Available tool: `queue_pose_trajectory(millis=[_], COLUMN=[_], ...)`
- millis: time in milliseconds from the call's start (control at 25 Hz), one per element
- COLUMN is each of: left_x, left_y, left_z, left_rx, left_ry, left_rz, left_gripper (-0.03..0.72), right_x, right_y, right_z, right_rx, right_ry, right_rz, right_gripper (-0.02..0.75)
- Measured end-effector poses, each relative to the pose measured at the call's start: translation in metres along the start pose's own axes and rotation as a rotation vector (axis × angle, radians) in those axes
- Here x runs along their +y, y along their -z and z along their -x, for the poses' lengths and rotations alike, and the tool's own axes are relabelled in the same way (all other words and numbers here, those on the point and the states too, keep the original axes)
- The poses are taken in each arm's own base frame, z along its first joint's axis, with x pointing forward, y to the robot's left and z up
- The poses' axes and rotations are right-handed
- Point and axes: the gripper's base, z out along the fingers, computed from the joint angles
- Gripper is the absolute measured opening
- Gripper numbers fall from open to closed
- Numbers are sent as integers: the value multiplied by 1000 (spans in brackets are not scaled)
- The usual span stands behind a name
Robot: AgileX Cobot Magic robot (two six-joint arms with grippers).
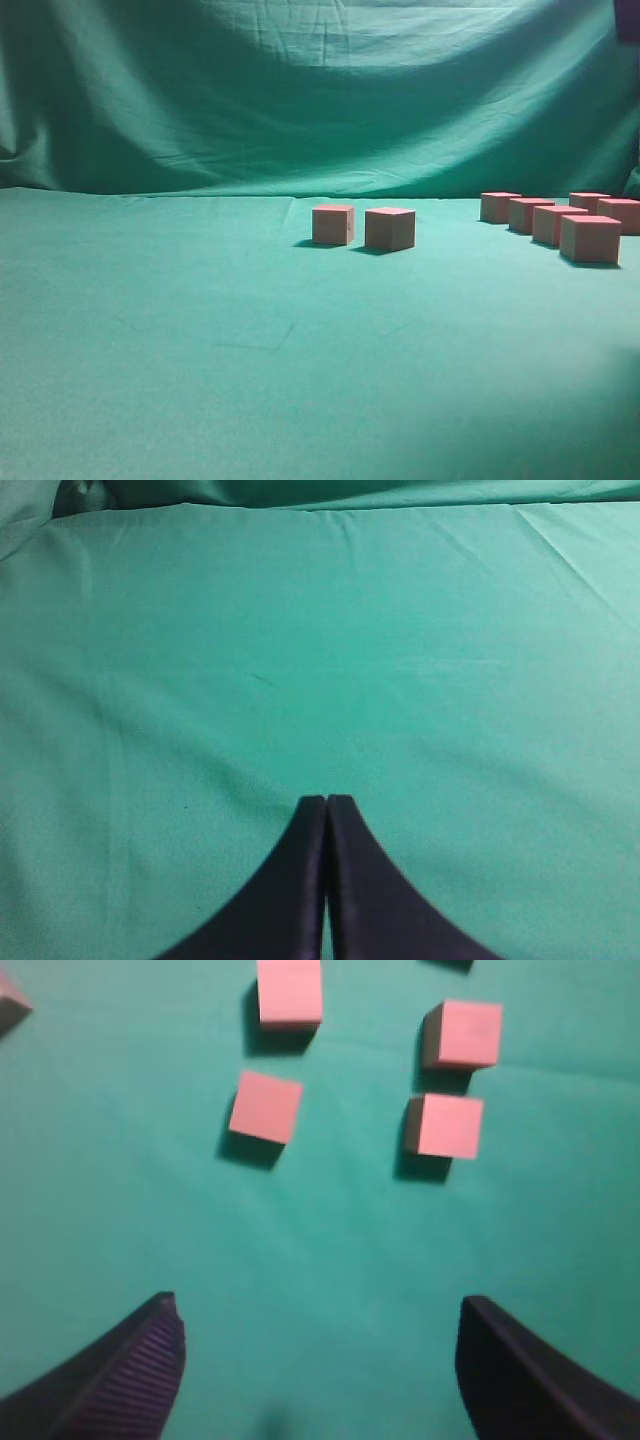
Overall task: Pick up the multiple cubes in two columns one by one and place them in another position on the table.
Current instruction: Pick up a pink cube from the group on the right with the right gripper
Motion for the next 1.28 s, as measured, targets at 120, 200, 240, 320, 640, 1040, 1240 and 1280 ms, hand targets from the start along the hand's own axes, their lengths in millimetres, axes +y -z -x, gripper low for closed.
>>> queue_pose_trajectory(millis=[120, 200, 240, 320, 640, 1040, 1240, 1280], left_x=[0, 0, 0, 0, 0, 0, 0, 0], left_y=[0, 0, 0, 0, 0, 0, 0, 0], left_z=[0, 0, 0, 0, 0, 0, 0, 0], left_rx=[0, 0, 0, 0, 0, 0, 0, 0], left_ry=[0, 0, 0, 0, 0, 0, 0, 0], left_rz=[0, 0, 0, 0, 0, 0, 0, 0], left_gripper=[0, 0, 0, 0, 0, 0, 0, 0], right_x=[4, 7, 8, 11, 20, 21, 20, 18], right_y=[-25, -36, -42, -52, -100, -131, -137, -138], right_z=[-8, -8, -6, -1, 14, 25, 29, 29], right_rx=[-16, -29, -33, -47, -30, -63, -82, -81], right_ry=[-48, -77, -85, -91, -84, -104, -129, -139], right_rz=[43, 60, 62, 68, 69, 55, 60, 58], right_gripper=[565, 565, 565, 565, 565, 565, 469, 452])
